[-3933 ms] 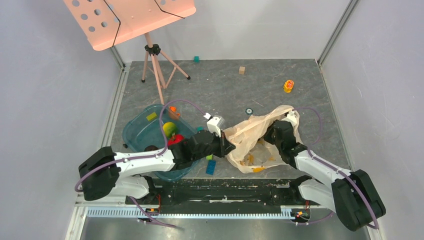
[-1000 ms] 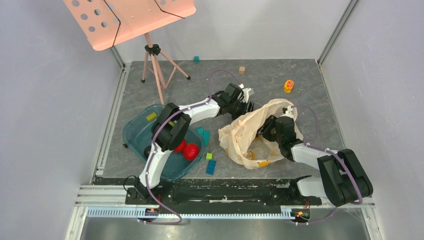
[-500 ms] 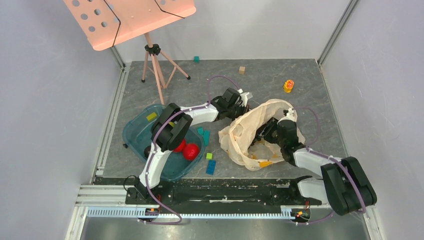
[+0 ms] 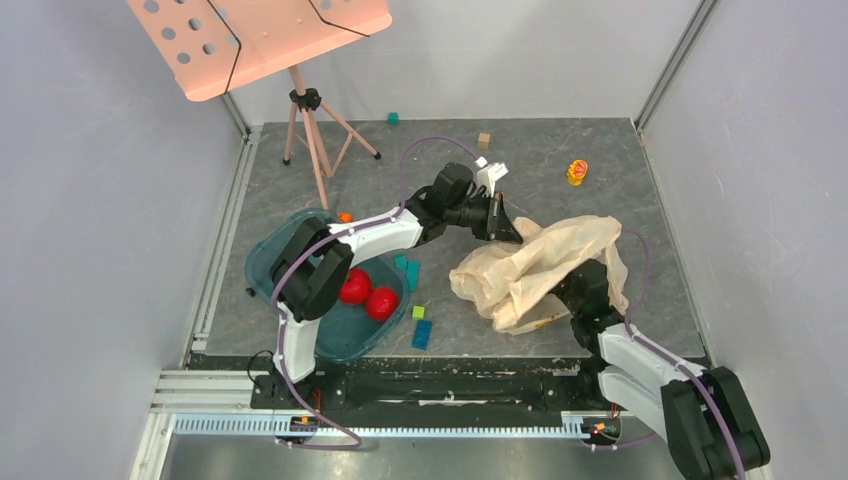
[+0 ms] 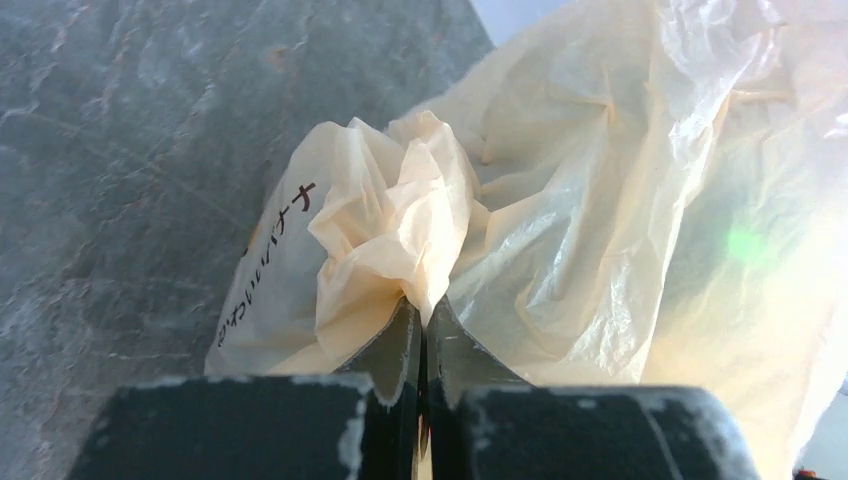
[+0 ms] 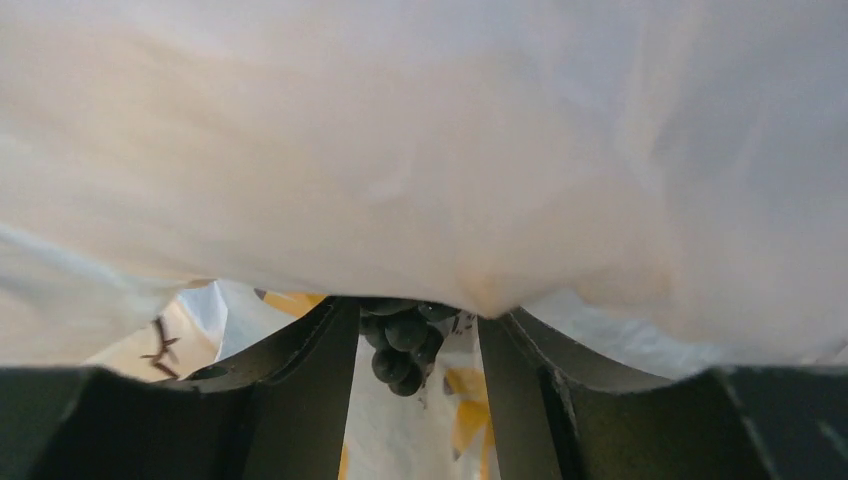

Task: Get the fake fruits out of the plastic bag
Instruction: Adjust the plastic bag at the center of the board.

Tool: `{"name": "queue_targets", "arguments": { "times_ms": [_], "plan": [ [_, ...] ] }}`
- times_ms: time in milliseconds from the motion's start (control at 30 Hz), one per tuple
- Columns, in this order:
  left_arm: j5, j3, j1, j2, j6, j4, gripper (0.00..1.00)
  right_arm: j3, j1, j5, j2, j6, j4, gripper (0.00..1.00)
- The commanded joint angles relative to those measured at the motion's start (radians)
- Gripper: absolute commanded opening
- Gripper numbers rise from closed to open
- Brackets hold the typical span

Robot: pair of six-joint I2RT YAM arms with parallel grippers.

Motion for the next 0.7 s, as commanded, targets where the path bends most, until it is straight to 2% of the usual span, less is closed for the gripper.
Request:
{"name": "queue_targets", "arguments": {
  "times_ms": [0,133,267,333,533,667],
  "plan": [
    [0.066,-0.008,-0.01,-0.043,-0.082,0.088,0.02,-0.021,-0.006,0.004,-0.035,0.004,0.062,0.49],
    [0.099,-0.008,-0.012,-0.027,-0.115,0.111,0.02,-0.03,-0.006,-0.015,-0.056,-0.005,0.093,0.5],
    [0.129,0.013,-0.013,-0.048,-0.106,0.081,0.02,-0.001,-0.007,-0.001,-0.111,-0.06,0.015,0.53],
    [0.12,0.052,-0.013,-0.058,-0.045,-0.024,0.04,0.034,-0.006,0.033,-0.154,-0.102,-0.075,0.55],
    [0.016,0.233,-0.045,-0.035,0.215,-0.483,0.09,0.123,-0.008,0.133,-0.27,-0.192,-0.255,0.65],
    [0.03,0.263,-0.066,-0.015,0.269,-0.555,0.18,0.131,-0.007,0.146,-0.308,-0.211,-0.293,0.7]
  ]
}}
